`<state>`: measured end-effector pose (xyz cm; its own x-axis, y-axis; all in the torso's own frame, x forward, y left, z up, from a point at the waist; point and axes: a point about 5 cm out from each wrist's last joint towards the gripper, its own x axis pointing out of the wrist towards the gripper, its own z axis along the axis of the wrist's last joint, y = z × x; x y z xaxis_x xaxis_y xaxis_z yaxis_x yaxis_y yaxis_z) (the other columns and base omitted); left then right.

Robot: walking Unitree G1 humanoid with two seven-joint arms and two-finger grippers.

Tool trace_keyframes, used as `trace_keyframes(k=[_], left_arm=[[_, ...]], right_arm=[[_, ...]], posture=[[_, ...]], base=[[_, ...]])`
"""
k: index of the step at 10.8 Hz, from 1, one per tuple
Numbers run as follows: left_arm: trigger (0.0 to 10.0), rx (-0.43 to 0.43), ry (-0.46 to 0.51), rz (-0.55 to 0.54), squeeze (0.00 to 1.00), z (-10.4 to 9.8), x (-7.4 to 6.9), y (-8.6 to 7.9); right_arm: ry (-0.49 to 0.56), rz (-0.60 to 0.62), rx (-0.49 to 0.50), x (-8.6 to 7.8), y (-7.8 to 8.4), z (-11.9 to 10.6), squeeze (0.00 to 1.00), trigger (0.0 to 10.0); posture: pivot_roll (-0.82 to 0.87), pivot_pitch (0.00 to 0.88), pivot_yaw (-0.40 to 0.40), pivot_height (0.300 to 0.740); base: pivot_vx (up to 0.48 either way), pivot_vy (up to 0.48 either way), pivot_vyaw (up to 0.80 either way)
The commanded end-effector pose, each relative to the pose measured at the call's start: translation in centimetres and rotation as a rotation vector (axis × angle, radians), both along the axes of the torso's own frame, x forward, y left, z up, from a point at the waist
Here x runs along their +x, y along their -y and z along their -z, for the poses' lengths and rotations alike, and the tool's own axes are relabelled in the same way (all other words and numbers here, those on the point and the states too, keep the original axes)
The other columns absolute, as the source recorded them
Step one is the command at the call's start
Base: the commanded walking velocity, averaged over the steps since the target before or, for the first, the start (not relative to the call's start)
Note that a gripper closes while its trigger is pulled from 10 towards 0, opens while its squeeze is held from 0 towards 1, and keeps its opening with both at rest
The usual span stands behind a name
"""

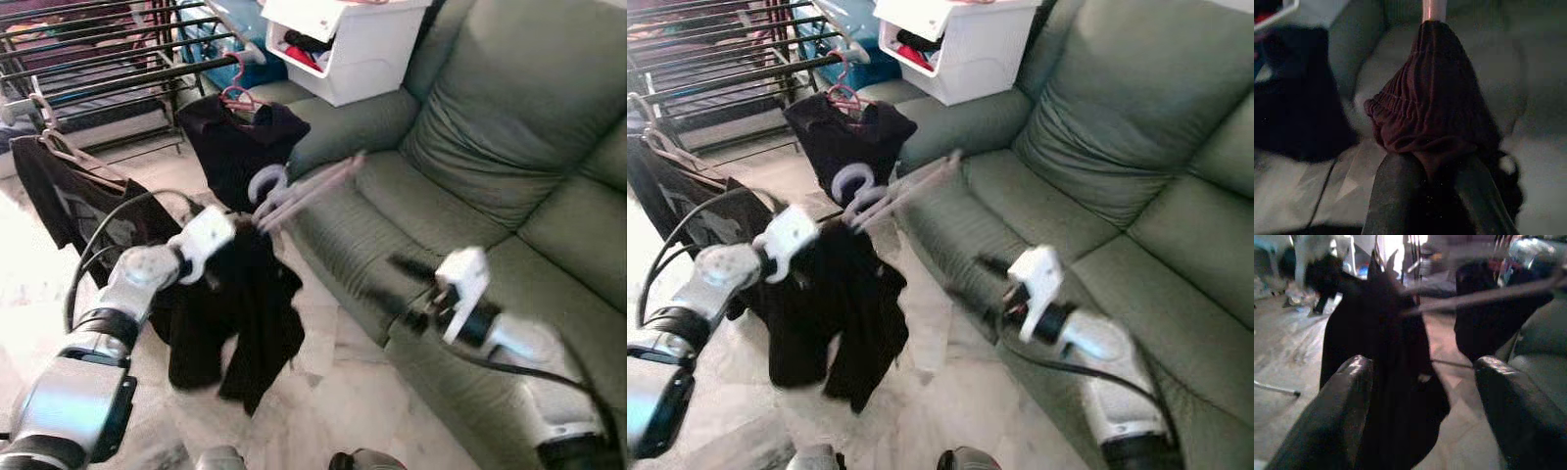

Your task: Hang hanger

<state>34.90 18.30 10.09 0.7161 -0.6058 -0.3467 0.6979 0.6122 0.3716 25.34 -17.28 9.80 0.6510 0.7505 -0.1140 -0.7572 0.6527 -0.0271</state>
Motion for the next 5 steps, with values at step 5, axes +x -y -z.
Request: trace_keyframes(k=[5], left_arm=[[0.0,-0.062,0.156,0.353,0.00,-4.3,-1.3,2.3]], right_arm=[[-0.024,0.217,-0.213,1.5,1.1,2.8,0.89,10.0]], posture=[[-0.08,0.000,-0.022,0.740]], base=[[0.000,0.000,0.00]])
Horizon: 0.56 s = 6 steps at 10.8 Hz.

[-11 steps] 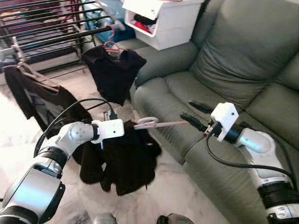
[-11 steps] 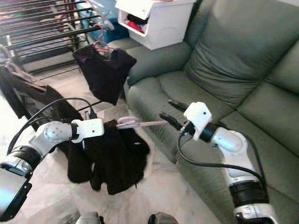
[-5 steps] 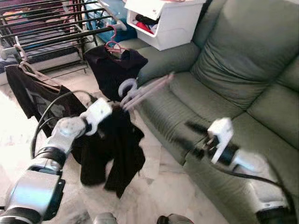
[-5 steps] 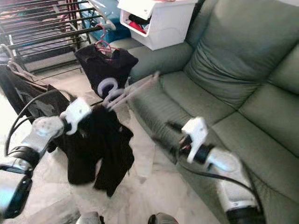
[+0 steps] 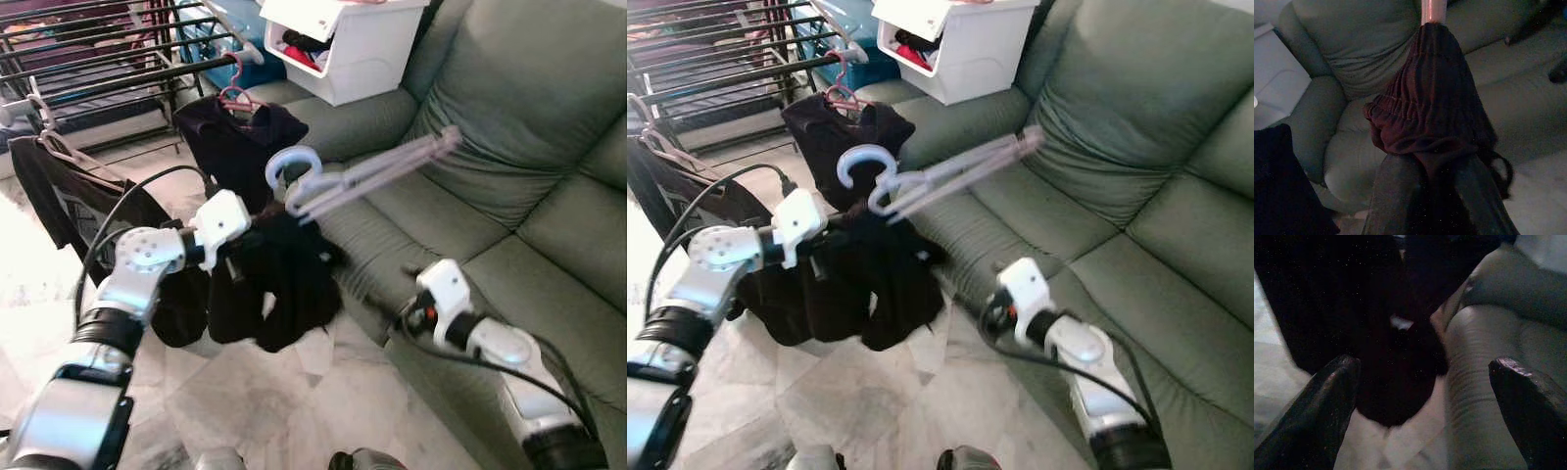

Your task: Hang hanger

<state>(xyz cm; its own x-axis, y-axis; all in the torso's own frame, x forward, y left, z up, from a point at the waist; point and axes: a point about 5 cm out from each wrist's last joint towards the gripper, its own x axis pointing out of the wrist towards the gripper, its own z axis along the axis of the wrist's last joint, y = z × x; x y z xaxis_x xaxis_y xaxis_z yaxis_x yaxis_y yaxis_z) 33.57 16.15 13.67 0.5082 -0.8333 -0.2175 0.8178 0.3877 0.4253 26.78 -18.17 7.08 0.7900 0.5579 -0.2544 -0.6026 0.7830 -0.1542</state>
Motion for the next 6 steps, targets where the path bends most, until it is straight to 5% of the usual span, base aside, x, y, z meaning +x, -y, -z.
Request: trace_keyframes(k=[1,2,3,6], left_arm=[[0.0,0.012,0.047,0.038,0.00,-0.9,-0.2,0.3],[0.0,0.004,0.047,0.058,0.00,-1.1,-0.3,0.6],[0.0,-0.014,0.072,0.087,0.00,-2.0,-0.4,1.4],[0.0,-0.088,0.166,0.151,0.00,-4.9,-0.5,3.9]], right_arm=[[0.052,0.034,0.025,0.6,0.4,-0.9,0.87,10.0],[0.065,0.036,0.029,0.7,0.5,-1.1,0.74,10.0],[0.061,0.051,-0.004,0.8,0.8,-0.8,0.00,10.0],[0.041,0.043,0.008,1.1,0.4,-0.3,0.00,10.0]], posture=[[-0.09,0.000,-0.021,0.740],[-0.09,0.000,-0.022,0.740],[-0.10,0.000,-0.021,0.740],[-0.09,0.000,-0.022,0.740]], base=[[0.000,0.000,0.00],[0.000,0.000,0.00],[0.000,0.000,0.00],[0.000,0.000,0.00]])
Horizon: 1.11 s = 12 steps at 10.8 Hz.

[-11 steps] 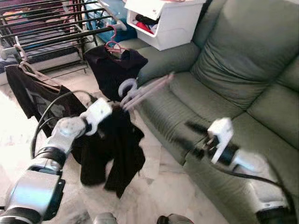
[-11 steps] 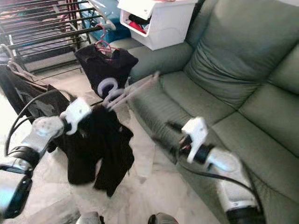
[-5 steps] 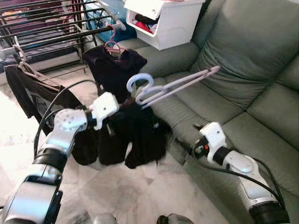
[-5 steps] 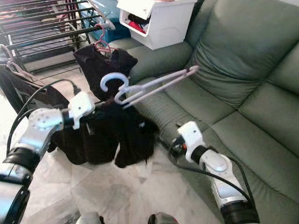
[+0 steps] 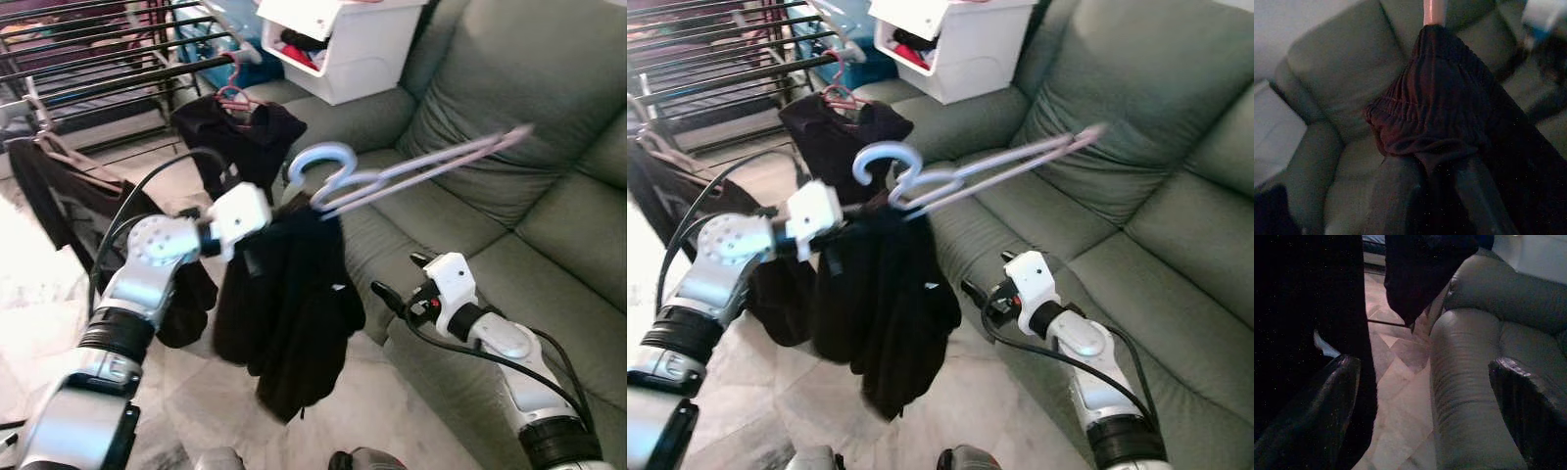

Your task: Hang hanger

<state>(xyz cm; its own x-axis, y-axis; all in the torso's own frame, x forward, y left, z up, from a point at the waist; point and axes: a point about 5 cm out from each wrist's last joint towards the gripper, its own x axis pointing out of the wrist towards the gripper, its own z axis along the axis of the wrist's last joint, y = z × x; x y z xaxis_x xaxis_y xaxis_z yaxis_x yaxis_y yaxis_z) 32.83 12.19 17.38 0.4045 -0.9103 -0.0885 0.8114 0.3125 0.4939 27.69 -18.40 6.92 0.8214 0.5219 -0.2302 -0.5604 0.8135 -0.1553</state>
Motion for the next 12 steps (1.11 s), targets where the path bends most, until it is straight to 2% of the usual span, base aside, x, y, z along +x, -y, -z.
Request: trace_keyframes(k=[1,3,5,6,7,8,9,11,12], left_arm=[[0.0,-0.042,0.066,0.052,0.00,-2.4,-0.1,1.2],[0.0,-0.037,0.074,0.101,0.00,-2.7,-0.7,2.5],[0.0,-0.026,0.054,0.095,0.00,-1.8,-1.0,3.0],[0.0,-0.027,0.048,0.098,0.00,-1.8,-1.2,3.1],[0.0,-0.059,0.049,0.103,0.00,-2.4,-1.3,3.4],[0.0,-0.116,0.067,0.107,0.00,-3.7,-1.4,4.1],[0.0,-0.227,0.078,0.109,0.00,-6.1,-1.4,4.8],[0.0,-0.342,0.099,0.112,0.00,-8.9,-1.4,5.1],[0.0,-0.388,0.105,0.098,0.00,-9.9,-1.3,4.9]], right_arm=[[0.039,-0.003,0.010,0.8,-0.4,-0.7,0.00,10.0],[0.096,-0.002,0.075,2.1,-1.4,-2.0,0.00,10.0],[0.150,-0.038,0.150,2.9,-2.5,-3.6,0.00,10.0],[0.127,-0.040,0.120,3.0,-2.4,-3.1,0.00,10.0],[0.088,-0.033,0.100,3.0,-2.3,-2.4,0.00,10.0],[0.025,-0.011,0.033,2.9,-1.9,-1.1,0.00,10.0],[-0.084,0.008,0.003,2.6,-1.7,0.6,0.00,10.0],[-0.228,0.052,-0.050,1.7,-0.8,3.0,0.00,10.0],[-0.276,0.120,-0.056,1.4,0.3,3.8,0.00,9.9]], posture=[[-0.09,0.000,-0.022,0.740],[-0.09,0.000,-0.020,0.740],[-0.08,0.000,-0.020,0.740],[-0.09,0.000,-0.021,0.740],[-0.08,0.000,-0.023,0.740],[-0.08,0.000,-0.025,0.740],[-0.08,0.000,-0.028,0.740],[-0.07,0.000,-0.033,0.740],[-0.07,0.000,-0.036,0.740]], base=[[0.000,0.000,0.00],[0.000,0.000,0.00],[0.000,0.000,0.00],[0.000,0.000,0.00],[0.000,0.000,0.00],[0.000,0.000,0.00],[0.000,0.000,0.00],[0.000,0.000,0.00],[0.000,0.000,0.00]])
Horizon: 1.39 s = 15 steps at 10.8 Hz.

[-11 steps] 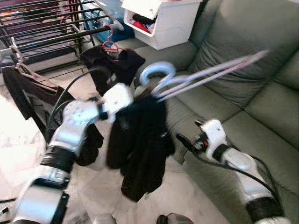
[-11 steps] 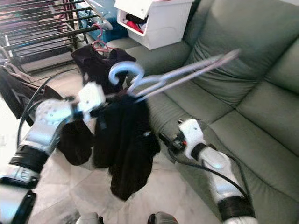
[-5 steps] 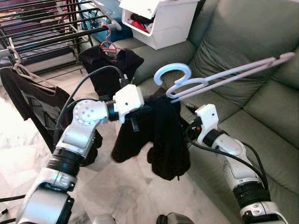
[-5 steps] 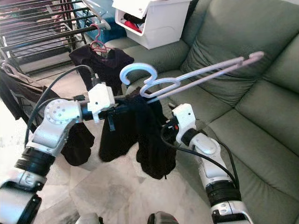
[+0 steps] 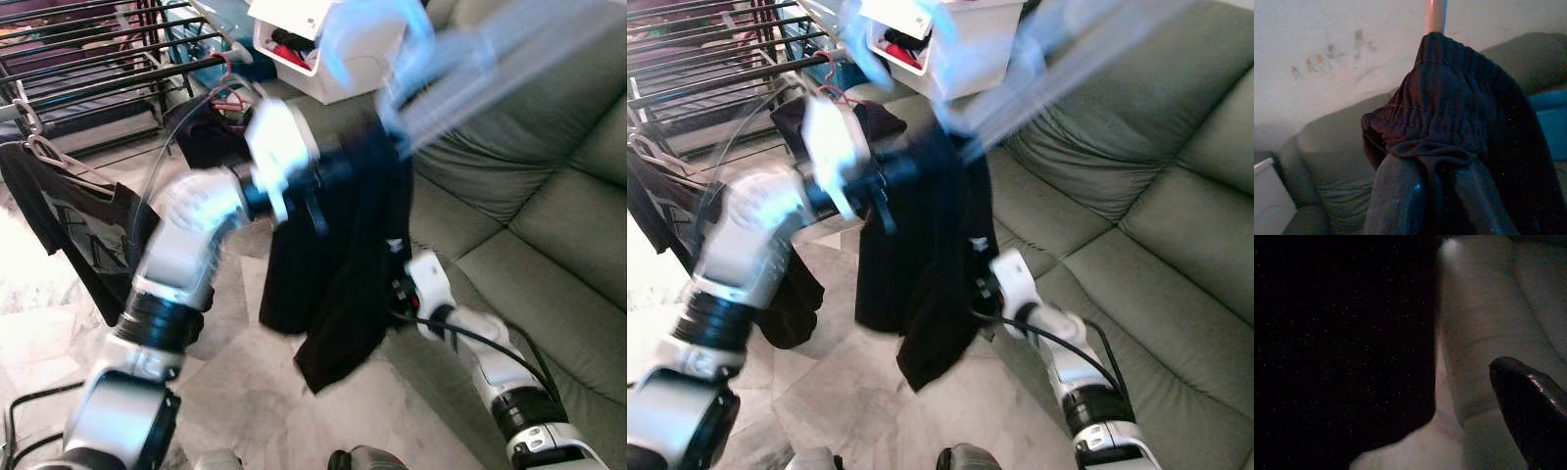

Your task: Hang hanger

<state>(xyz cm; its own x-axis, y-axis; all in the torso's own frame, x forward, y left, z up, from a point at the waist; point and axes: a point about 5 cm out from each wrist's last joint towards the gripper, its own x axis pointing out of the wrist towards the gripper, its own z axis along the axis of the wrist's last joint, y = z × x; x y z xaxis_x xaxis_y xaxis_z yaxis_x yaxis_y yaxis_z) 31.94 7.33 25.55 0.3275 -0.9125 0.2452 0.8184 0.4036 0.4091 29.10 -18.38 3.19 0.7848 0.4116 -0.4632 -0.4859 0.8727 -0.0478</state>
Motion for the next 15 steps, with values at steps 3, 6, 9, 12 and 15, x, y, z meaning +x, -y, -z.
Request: trace_keyframes(k=[3,6,9,12,15], left_arm=[[0.0,-0.012,0.036,-0.124,0.00,-1.1,1.0,-2.8],[0.0,0.047,0.017,-0.185,0.00,0.3,1.4,-4.4],[0.0,0.175,-0.063,-0.170,0.00,5.0,0.3,-5.4],[0.0,0.244,-0.376,-0.031,0.00,10.2,-2.9,-8.1],[0.0,0.308,-0.592,0.098,0.00,13.7,-5.4,-8.8]], right_arm=[[0.037,0.326,-0.091,-0.2,6.4,-0.8,0.00,0.0],[0.151,0.491,-0.157,-0.1,10.4,-3.2,0.00,0.0],[0.354,0.613,-0.117,1.8,11.5,-7.3,0.00,0.0],[0.417,0.697,-0.079,3.0,12.0,-8.9,0.00,0.0],[0.450,0.721,-0.066,3.5,11.8,-9.5,0.00,0.0]], posture=[[-0.09,0.000,-0.036,0.740],[-0.09,0.000,-0.036,0.740],[-0.10,0.000,-0.034,0.740],[-0.08,0.000,-0.044,0.740],[-0.09,0.000,-0.046,0.740]], base=[[0.000,0.000,0.00],[0.000,0.000,0.00],[0.000,0.000,0.00],[0.000,0.000,0.00],[0.000,0.000,0.00]])
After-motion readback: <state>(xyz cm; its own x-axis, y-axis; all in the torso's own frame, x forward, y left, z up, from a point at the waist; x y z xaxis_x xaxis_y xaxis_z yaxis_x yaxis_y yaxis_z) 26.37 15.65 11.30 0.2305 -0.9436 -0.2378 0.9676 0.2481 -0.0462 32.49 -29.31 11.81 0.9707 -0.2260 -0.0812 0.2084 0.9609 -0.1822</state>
